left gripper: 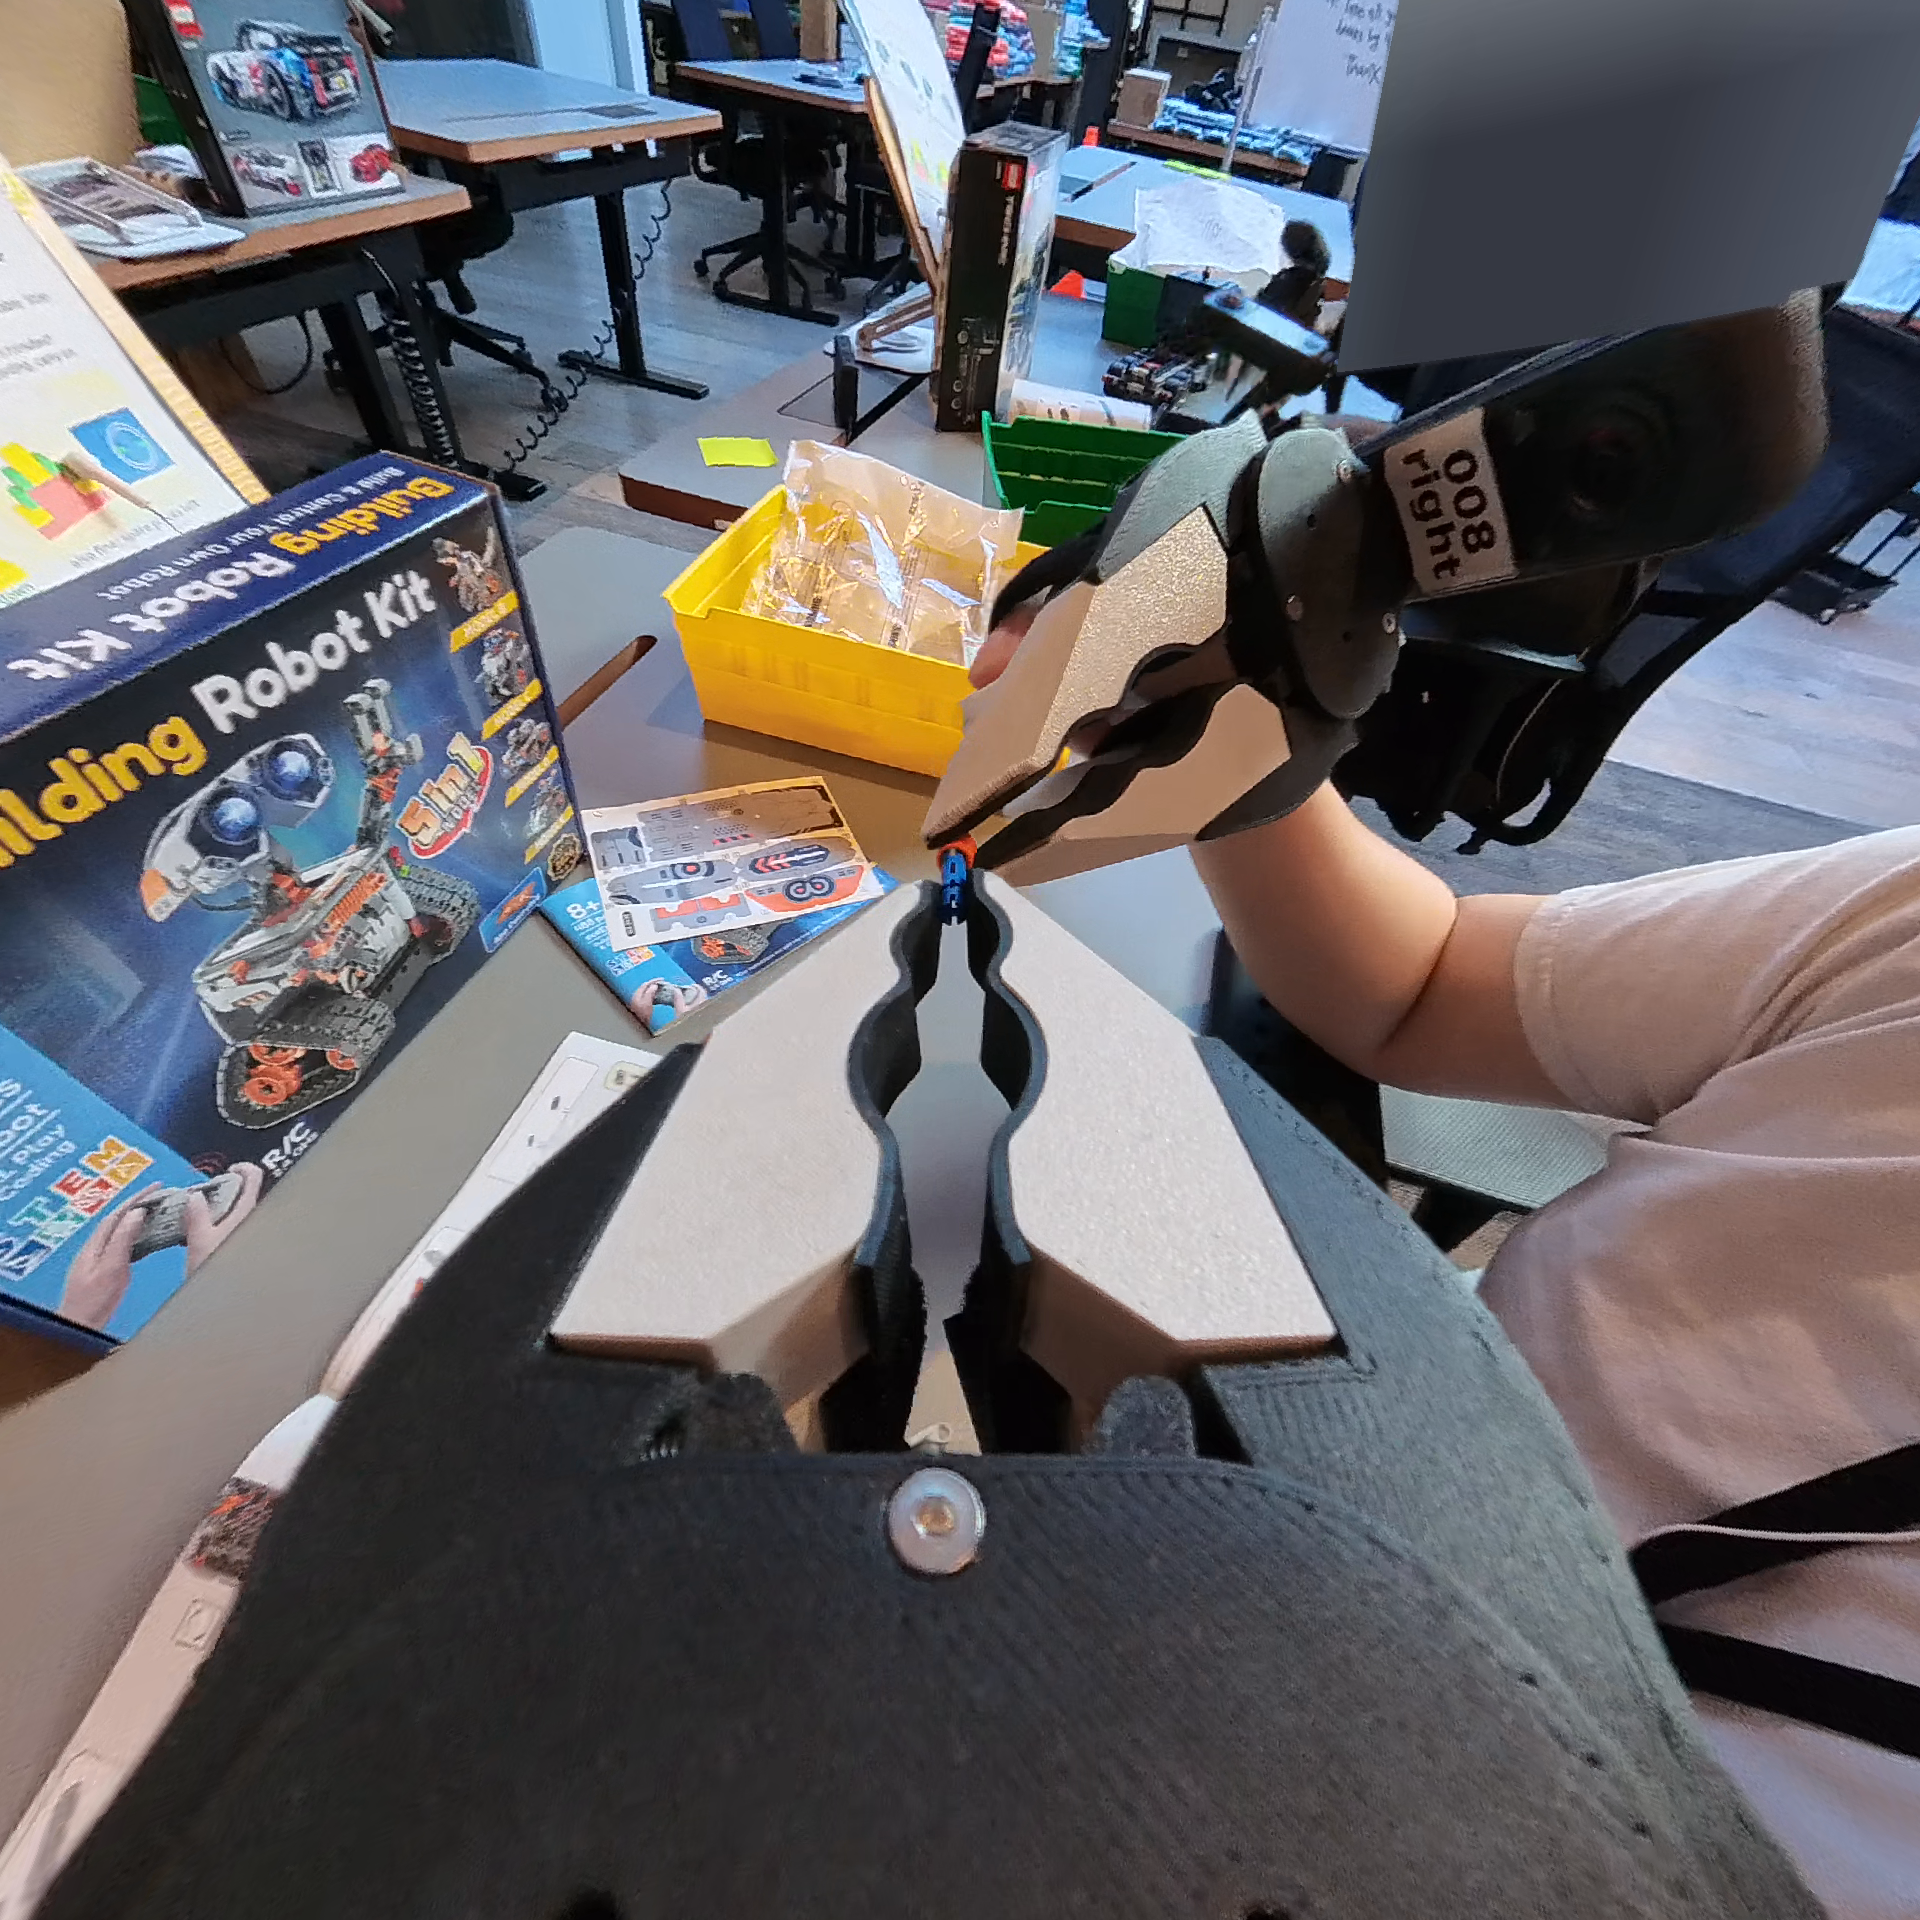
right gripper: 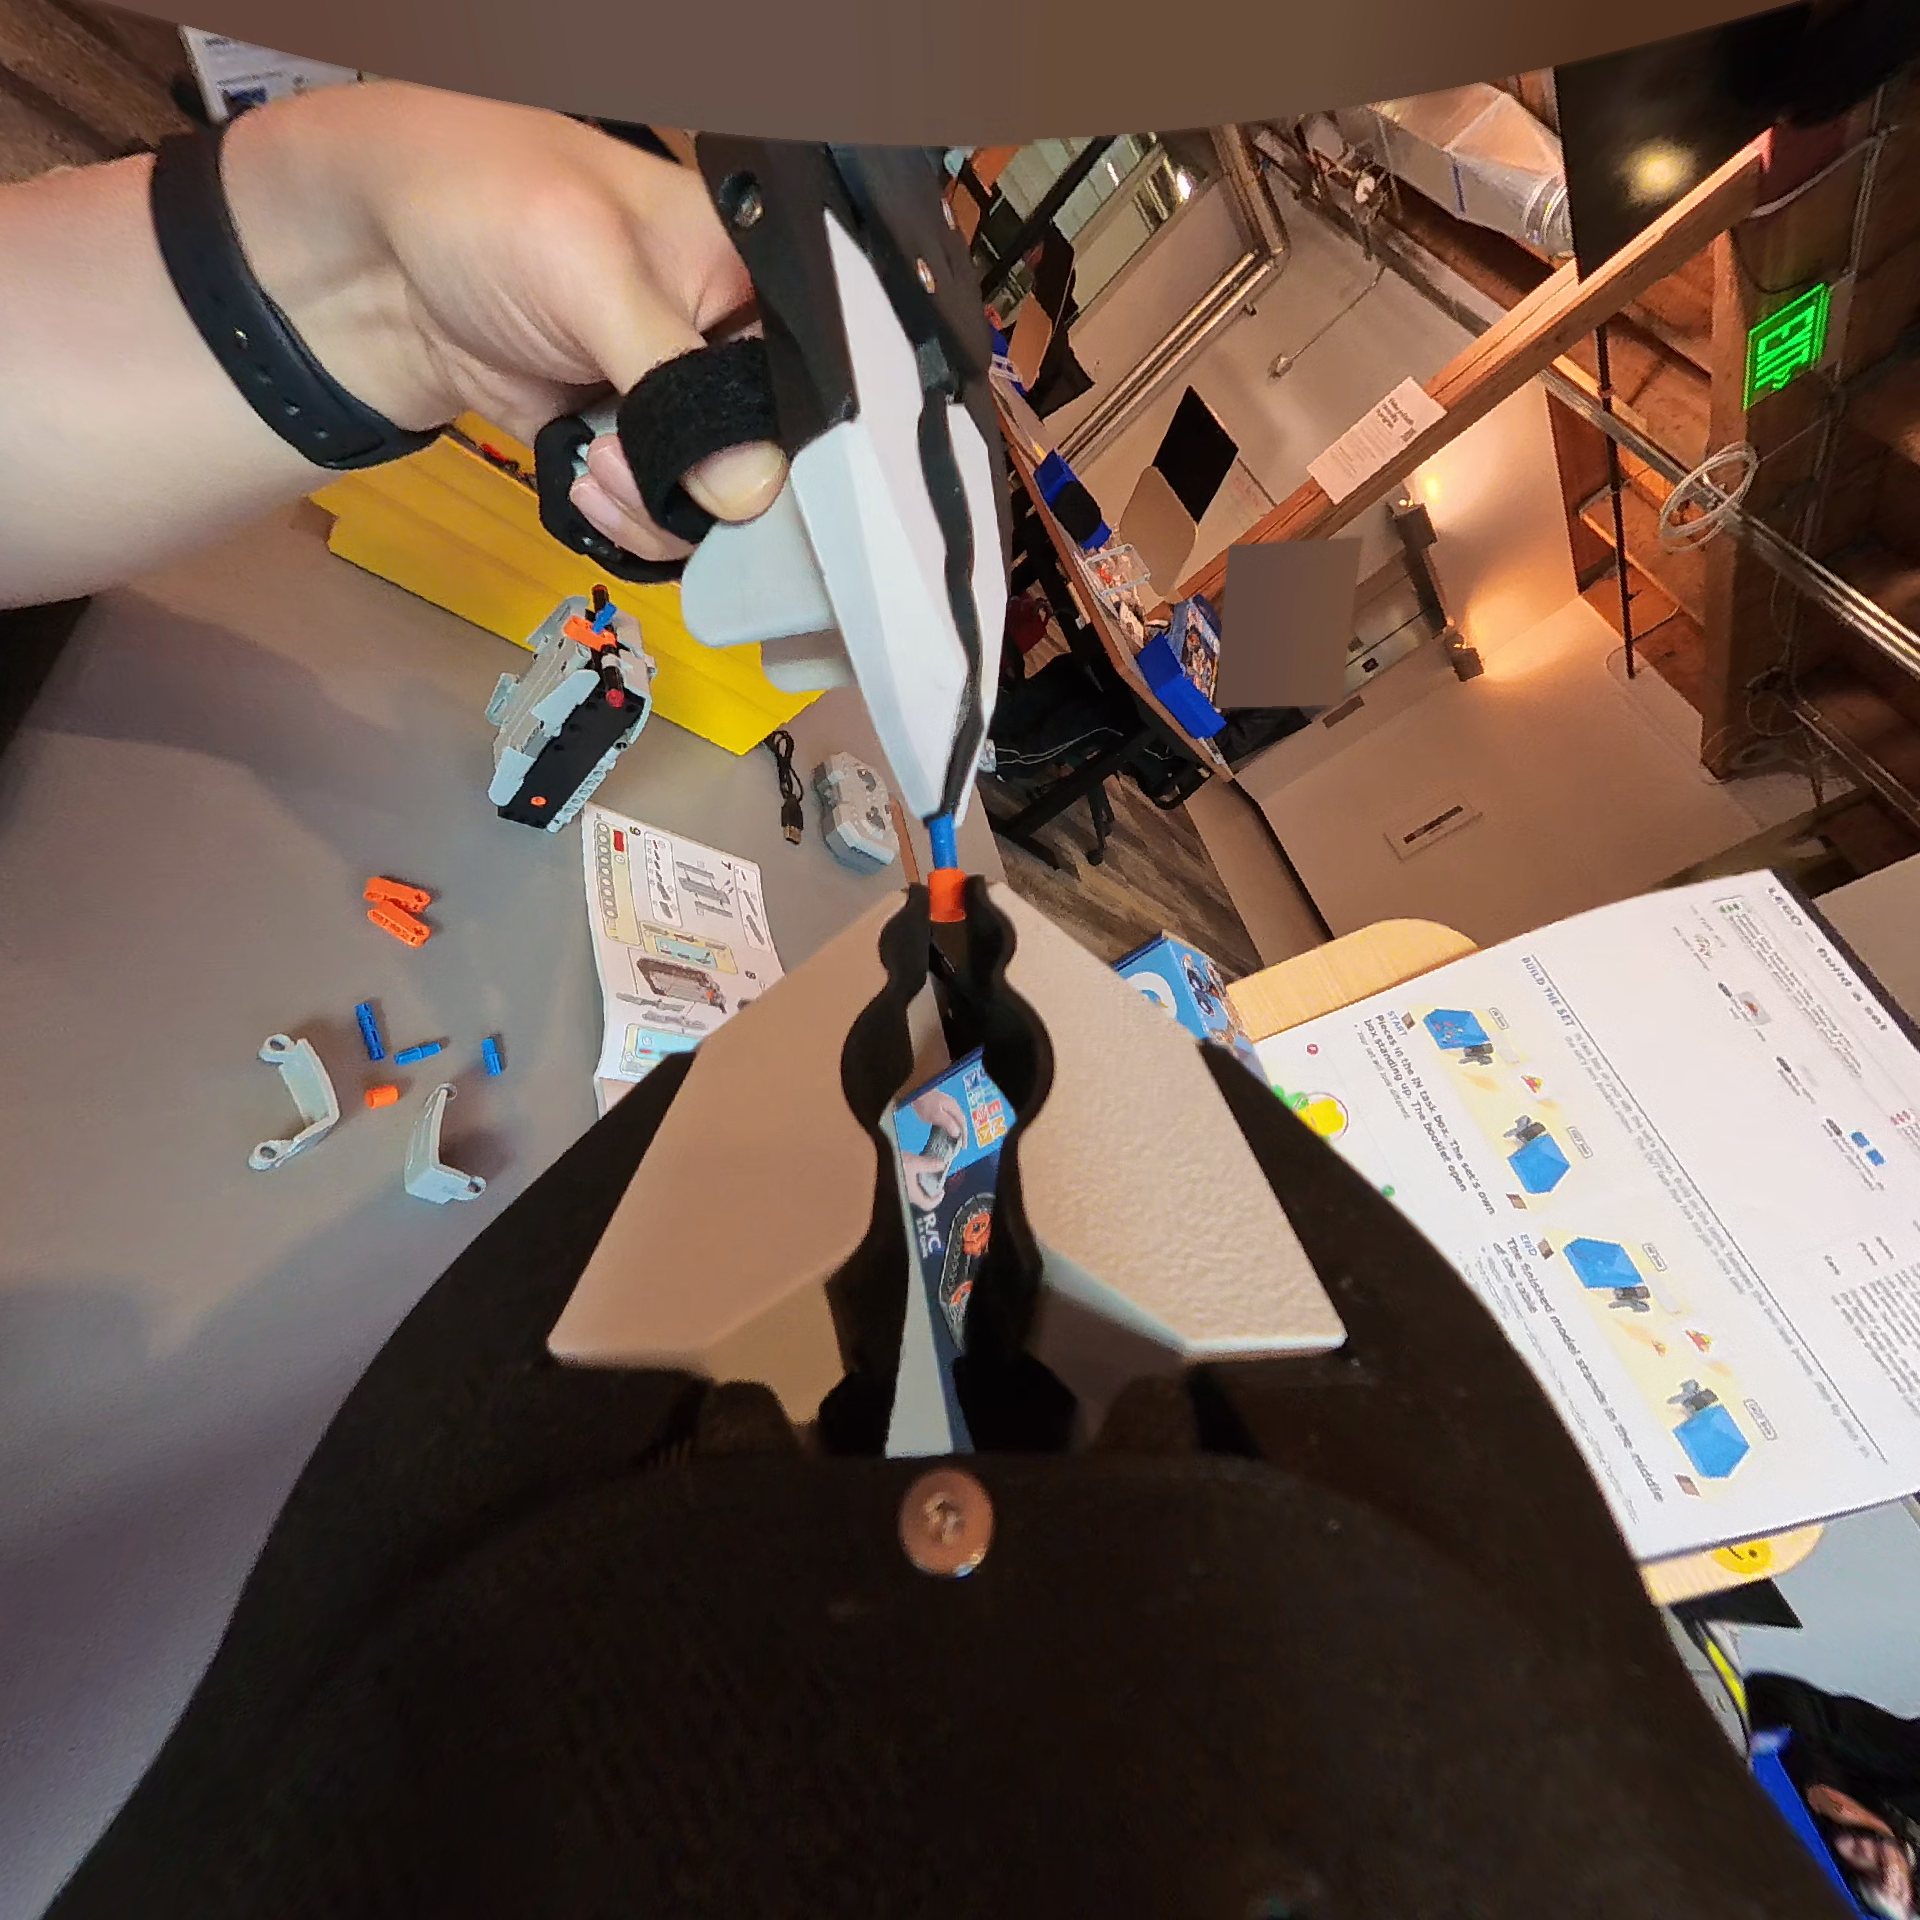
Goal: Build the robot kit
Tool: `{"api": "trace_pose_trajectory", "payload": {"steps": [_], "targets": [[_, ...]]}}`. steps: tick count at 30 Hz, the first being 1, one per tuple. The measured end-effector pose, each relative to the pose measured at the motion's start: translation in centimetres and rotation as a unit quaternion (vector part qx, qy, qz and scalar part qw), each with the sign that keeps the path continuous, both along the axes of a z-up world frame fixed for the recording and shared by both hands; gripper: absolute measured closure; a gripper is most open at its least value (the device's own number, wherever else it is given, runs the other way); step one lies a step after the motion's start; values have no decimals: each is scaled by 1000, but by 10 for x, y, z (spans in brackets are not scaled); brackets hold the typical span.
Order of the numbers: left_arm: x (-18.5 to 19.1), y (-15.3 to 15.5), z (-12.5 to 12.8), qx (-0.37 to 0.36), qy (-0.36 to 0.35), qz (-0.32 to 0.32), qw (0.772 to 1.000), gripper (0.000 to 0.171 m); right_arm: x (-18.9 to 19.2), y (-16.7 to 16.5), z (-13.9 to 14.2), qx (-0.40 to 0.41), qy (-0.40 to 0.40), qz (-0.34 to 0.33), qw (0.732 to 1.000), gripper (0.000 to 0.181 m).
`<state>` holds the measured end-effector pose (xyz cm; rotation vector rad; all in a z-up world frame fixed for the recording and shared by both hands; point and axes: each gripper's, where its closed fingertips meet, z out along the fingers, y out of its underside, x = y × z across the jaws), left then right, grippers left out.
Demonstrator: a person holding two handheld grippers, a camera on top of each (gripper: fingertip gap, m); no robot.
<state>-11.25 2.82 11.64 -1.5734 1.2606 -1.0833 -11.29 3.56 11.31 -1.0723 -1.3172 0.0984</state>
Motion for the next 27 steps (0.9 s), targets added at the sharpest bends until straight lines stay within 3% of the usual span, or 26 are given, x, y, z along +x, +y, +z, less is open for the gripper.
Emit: {"api": "trace_pose_trajectory", "payload": {"steps": [8,17,23,27], "targets": [[0,2,8,-34,-40,-13,999,168,0,0,8,66,9,-9,998,176],[-6,14,14,-40,-64,15,997,168,-4,14,16,67,63,-63,994,176],[-8,-4,7,-69,-40,-48,996,169,-8,-4,8,82,19,9,996,176],[-6,-7,2,-57,-24,-54,997,169,-6,-8,3,82,-5,17,996,176]]}}
